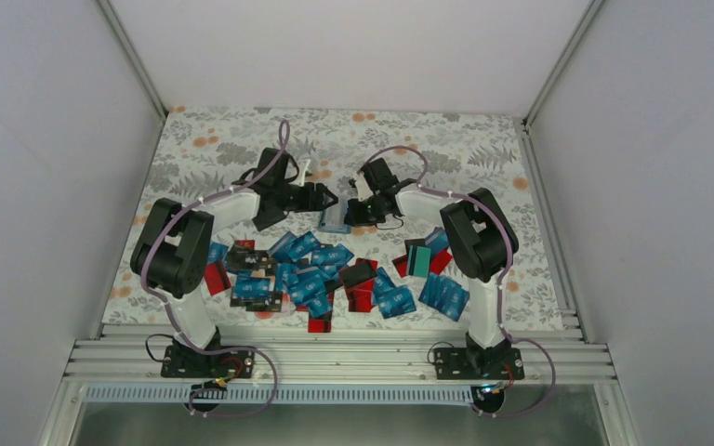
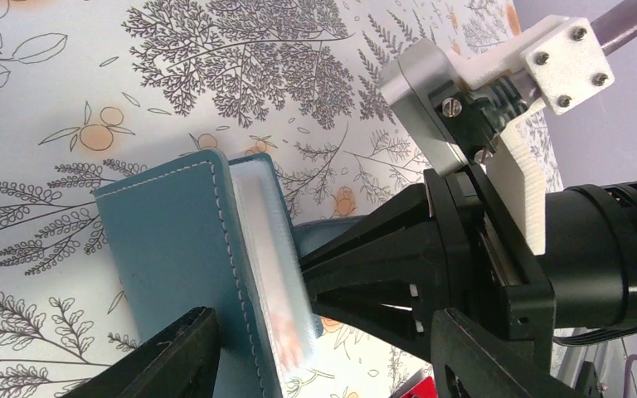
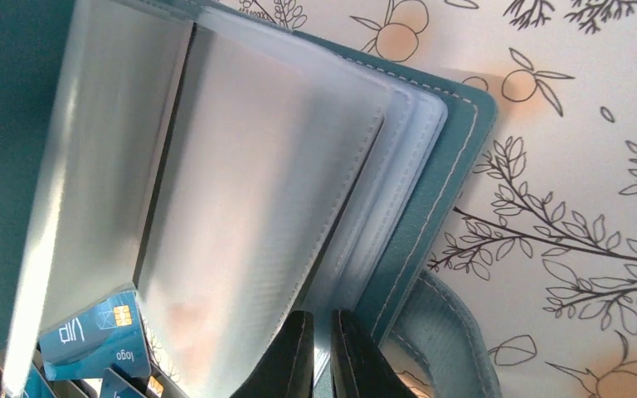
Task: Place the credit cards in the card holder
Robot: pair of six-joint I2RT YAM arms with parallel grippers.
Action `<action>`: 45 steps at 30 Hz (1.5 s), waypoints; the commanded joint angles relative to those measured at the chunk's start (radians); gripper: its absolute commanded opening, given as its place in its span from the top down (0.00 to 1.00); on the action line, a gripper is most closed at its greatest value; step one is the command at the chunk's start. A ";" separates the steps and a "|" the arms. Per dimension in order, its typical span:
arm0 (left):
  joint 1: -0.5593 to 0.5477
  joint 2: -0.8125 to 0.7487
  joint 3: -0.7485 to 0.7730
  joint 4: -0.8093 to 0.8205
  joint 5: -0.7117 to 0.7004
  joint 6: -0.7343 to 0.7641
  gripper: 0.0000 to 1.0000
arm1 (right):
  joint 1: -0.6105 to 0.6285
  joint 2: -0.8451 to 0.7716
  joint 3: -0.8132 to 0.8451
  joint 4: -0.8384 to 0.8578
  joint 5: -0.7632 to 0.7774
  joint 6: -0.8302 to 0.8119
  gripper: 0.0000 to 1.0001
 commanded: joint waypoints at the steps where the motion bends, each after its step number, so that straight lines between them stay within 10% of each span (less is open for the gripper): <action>1: -0.010 0.024 0.017 0.042 0.028 -0.020 0.37 | -0.004 -0.020 0.020 -0.004 0.004 0.001 0.92; 27: -0.115 0.180 0.051 0.133 -0.035 -0.117 0.41 | -0.024 -0.242 -0.058 -0.044 0.093 -0.026 0.89; 45: -0.105 -0.053 0.085 -0.033 -0.143 -0.056 0.58 | -0.030 -0.172 -0.023 0.001 -0.101 0.016 0.89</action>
